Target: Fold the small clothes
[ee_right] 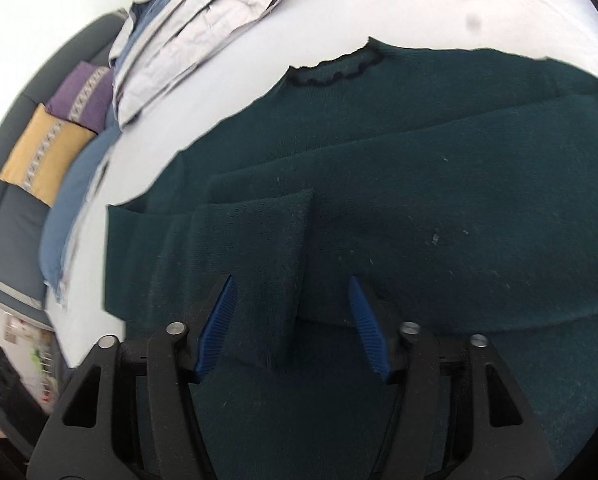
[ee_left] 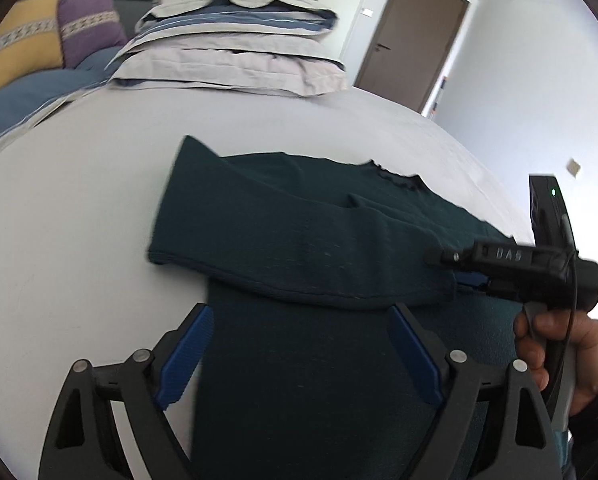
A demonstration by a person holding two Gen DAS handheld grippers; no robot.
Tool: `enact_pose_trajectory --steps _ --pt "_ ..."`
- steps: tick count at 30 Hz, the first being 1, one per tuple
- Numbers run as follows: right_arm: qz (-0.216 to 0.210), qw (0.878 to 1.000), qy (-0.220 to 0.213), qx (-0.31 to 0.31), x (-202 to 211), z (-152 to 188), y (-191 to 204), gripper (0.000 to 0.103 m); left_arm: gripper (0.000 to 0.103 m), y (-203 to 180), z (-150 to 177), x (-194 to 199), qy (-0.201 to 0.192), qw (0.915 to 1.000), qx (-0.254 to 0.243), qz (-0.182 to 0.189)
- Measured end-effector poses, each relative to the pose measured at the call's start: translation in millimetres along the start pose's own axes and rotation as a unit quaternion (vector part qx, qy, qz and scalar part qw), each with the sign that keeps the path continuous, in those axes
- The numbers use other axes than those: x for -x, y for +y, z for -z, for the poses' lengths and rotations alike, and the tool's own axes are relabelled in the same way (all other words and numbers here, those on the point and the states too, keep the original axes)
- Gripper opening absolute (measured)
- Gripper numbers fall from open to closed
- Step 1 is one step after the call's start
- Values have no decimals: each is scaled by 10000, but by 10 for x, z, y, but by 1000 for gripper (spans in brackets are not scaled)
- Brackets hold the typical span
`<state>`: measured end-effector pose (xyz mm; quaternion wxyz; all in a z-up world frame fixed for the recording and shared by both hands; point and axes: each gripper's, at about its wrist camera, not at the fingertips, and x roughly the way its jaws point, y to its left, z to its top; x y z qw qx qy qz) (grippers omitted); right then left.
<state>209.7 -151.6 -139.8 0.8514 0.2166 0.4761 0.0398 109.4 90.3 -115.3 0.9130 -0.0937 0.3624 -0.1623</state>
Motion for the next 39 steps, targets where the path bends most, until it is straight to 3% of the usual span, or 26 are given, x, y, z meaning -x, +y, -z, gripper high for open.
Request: enact_pose_trajectory --steps 1,4,9,13,17,24,32,34,35,38,39 --pt "29 9999 64 103 -29 -4 52 19 85 62 -14 12 1 10000 76 3" --pt "248 9985 -69 477 33 -7 214 7 78 248 -73 28 34 9994 343 21" --pt "280 9963 -492 642 400 -149 267 6 77 508 -259 59 -91 9980 625 -81" --pt "405 9960 -585 549 632 -300 21 6 77 647 -437 59 -190 9971 730 -134" --pt "590 9960 -559 374 707 -354 -296 6 77 722 -625 -109 -14 9970 743 -218" --pt "503 9978 -417 98 495 -327 -685 6 77 716 -929 -619 442 9957 756 -302" --pt "346 9984 -451 55 263 -271 -823 6 77 576 -1260 -1303 849 9929 371 -743" --pt "358 9983 -451 95 283 -219 -837 6 61 570 -1286 -1447 959 9915 287 -828" --pt "384 9982 -440 107 279 -210 -841 6 59 565 -1279 -1516 1004 9908 233 -876" --pt "465 9979 -432 107 240 -189 -858 6 46 531 -1278 -1573 847 9918 -36 -955" --pt "483 9978 -434 91 226 -189 -865 6 37 533 -1287 -1572 829 9921 -60 -943"
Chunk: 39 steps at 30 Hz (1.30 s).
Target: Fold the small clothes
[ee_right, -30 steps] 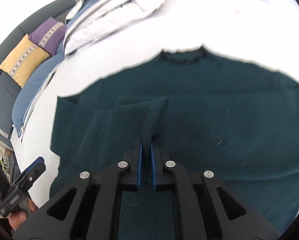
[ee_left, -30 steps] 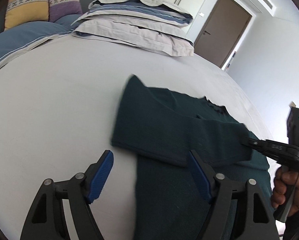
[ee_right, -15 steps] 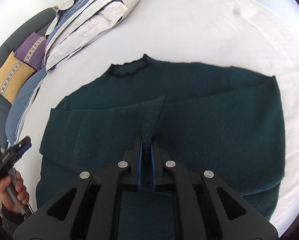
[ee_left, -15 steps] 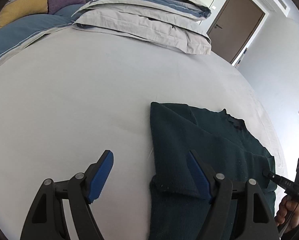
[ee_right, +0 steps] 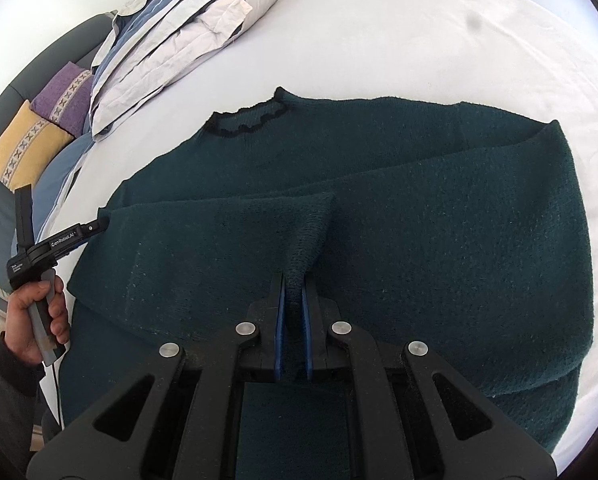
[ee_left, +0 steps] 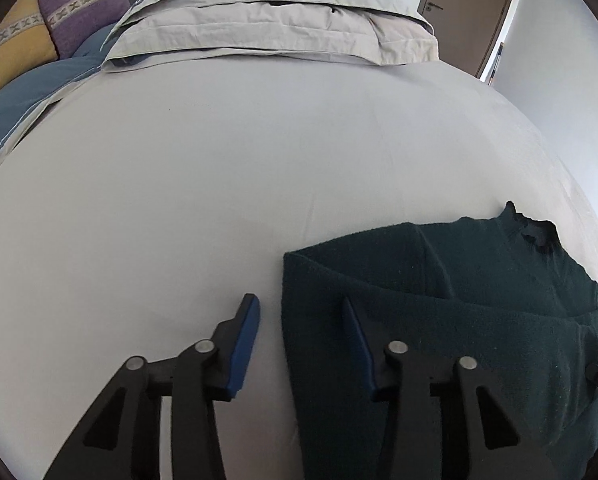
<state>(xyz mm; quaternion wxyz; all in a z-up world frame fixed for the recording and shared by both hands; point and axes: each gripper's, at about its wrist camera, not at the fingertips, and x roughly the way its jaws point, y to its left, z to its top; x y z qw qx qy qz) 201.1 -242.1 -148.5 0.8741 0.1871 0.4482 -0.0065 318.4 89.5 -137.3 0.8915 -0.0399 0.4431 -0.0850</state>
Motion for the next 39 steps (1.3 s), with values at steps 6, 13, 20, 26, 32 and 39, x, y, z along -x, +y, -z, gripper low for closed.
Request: enact_pose_trajectory --steps 6,13,20,26,32,39 --pt "97 9998 -60 -153 -62 3 -51 6 28 36 23 -22 -160 9996 -229 -18" --pt "-241 9987 -21 -439 31 -9 -101 11 23 -86 204 497 -559 9962 -658 -112" --pt "-161 9997 74 -186 -22 -11 59 31 34 -224 698 699 -606 9903 -1189 -381" --pt "193 9998 15 -103 -10 -114 87 6 37 -128 749 514 -408 9933 -1029 -338" --pt "242 9992 -317 30 148 -262 177 6 39 -137 770 521 -479 9928 -1030 -384" --pt "-222 9983 -80 -542 -93 -124 -189 6 43 -157 787 483 -493 9917 -1095 -468"
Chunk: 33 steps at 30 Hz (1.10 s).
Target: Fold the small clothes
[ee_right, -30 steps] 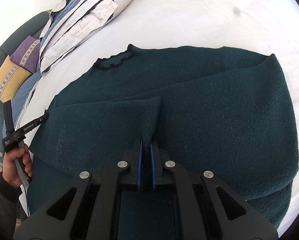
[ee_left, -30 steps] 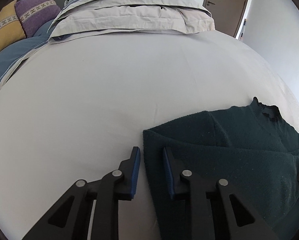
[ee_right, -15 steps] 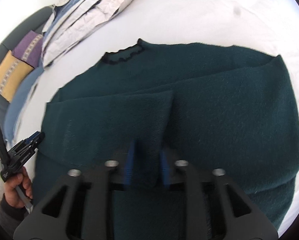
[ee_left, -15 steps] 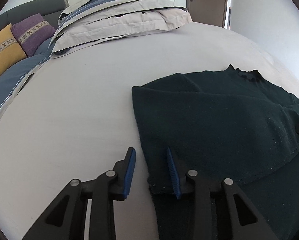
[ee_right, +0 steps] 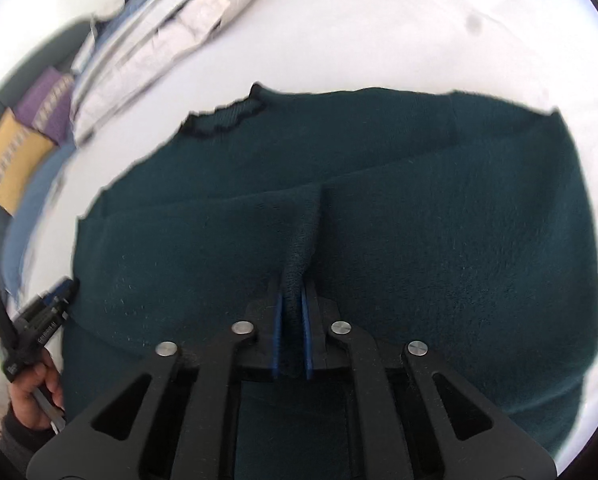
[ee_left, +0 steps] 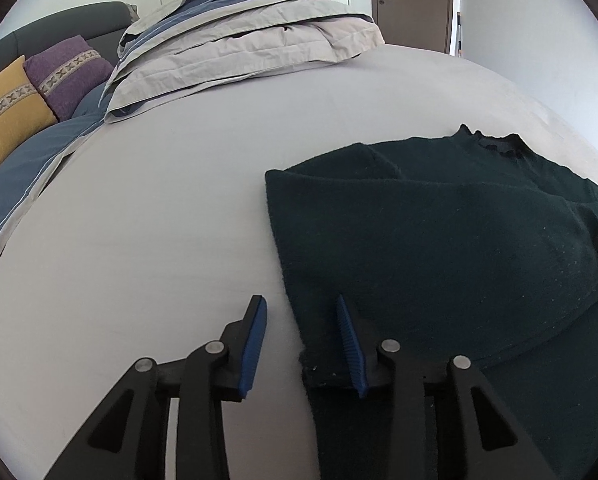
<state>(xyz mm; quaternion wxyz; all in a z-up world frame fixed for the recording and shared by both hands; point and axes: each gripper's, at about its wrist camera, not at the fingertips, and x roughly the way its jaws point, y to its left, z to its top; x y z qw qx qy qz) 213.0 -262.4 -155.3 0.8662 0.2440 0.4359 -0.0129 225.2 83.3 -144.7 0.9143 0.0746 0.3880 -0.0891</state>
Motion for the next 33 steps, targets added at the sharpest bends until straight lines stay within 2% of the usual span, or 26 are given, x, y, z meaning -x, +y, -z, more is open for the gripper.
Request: enact_pose_trajectory --steps 2,4,6,8,9,10,11,18,22,27,33 --pt "-184 9997 -54 -159 27 20 -52 6 51 41 -6 -16 21 10000 77 -28" --pt "-150 9995 -96 -243 116 31 -68 11 66 105 -9 -9 39 9998 178 -90" --pt "91 9992 -257 -276 300 71 -55 19 68 190 7 47 71 9995 303 -32" --pt "267 9980 -531 -212 586 176 -31 35 68 272 74 173 95 9989 437 102" --pt "241 9975 -638 -204 725 240 -35 41 68 309 125 260 103 9987 480 147" --pt "195 9967 -756 -225 903 338 -69 53 68 337 171 337 93 9984 521 189" --pt "152 9959 -852 -247 1050 437 -99 59 68 386 247 468 51 9980 583 236" --pt "38 9948 -1001 -204 1899 1307 -187 59 67 575 885 1161 122 9912 1087 747" --pt "5 9949 -971 -289 2236 1773 -255 59 67 462 1281 1425 417 9881 1011 1079" --pt "-63 9953 -921 -292 2538 2326 -328 59 67 370 1718 1568 947 9761 1138 1591" --pt "-61 9966 -711 -417 2666 2738 -518 59 67 374 2012 1709 1180 9636 1371 1969"
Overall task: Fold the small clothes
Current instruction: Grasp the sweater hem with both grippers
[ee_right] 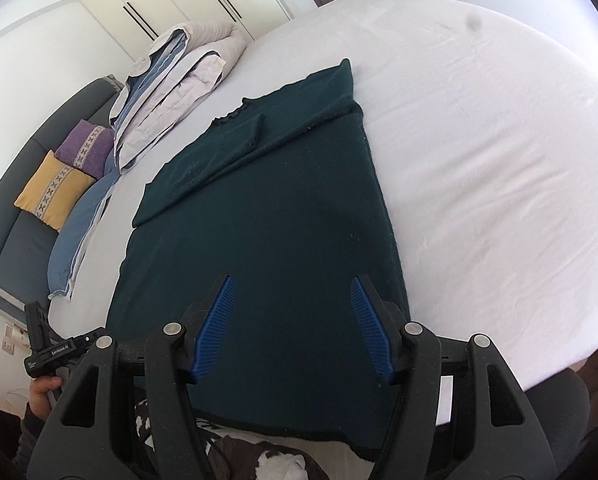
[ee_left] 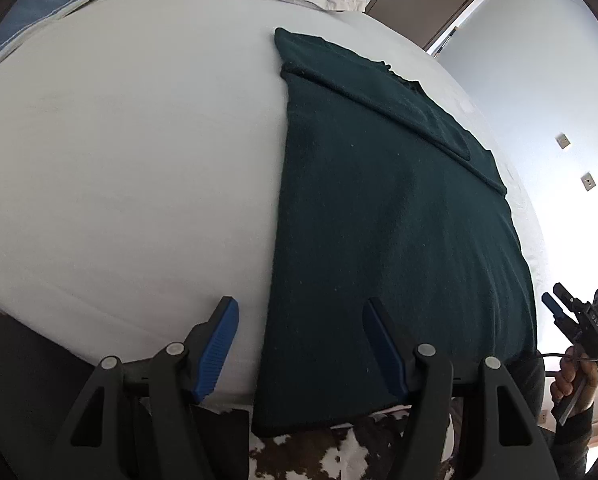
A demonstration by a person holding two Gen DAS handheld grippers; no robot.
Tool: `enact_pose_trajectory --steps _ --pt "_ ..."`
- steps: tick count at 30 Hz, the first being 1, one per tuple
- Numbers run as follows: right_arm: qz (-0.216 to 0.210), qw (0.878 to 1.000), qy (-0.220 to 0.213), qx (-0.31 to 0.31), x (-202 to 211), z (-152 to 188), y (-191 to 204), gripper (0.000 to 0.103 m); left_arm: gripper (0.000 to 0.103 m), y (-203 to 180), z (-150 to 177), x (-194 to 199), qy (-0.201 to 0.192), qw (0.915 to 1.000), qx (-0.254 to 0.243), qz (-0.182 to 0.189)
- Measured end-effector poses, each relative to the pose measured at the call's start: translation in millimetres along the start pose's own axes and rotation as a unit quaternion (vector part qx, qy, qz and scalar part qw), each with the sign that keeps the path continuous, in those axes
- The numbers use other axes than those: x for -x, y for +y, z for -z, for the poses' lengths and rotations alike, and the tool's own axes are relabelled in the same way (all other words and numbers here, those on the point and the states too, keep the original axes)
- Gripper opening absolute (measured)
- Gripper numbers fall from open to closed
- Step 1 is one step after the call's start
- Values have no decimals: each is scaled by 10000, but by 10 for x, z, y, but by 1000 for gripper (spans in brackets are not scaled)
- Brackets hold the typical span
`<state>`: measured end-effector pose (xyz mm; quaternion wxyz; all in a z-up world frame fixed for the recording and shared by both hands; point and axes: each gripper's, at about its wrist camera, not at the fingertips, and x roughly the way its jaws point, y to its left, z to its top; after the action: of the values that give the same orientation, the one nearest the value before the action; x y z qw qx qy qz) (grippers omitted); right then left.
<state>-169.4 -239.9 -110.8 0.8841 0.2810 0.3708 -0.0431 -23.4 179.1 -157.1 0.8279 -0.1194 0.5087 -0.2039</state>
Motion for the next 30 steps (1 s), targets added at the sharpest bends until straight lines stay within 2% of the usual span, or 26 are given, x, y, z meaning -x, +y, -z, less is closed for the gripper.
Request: enact_pose_trajectory --steps 3,6,10,17,20,22,24,30 --pt "-12 10000 46 -80 45 90 -96 59 66 -12 96 13 102 9999 -48 -29" --pt "-83 9998 77 -161 120 172 -177 59 66 45 148 9 156 9998 97 102" --pt "-33 9997 181 -161 135 182 -259 59 57 72 217 -11 224 9995 172 115" --pt "41 9995 304 -121 223 223 -285 59 50 94 256 -52 382 9987 268 202" --pt "120 9992 373 -69 277 212 -313 59 33 109 253 -60 402 9989 254 51" --pt "218 9989 420 -53 319 209 -337 59 16 148 271 -48 418 9986 301 96" --pt "354 9981 492 -55 342 199 -380 59 9 162 283 -29 416 9987 279 121" --pt "562 9938 952 -125 308 219 -528 59 7 71 304 27 342 9993 119 -29"
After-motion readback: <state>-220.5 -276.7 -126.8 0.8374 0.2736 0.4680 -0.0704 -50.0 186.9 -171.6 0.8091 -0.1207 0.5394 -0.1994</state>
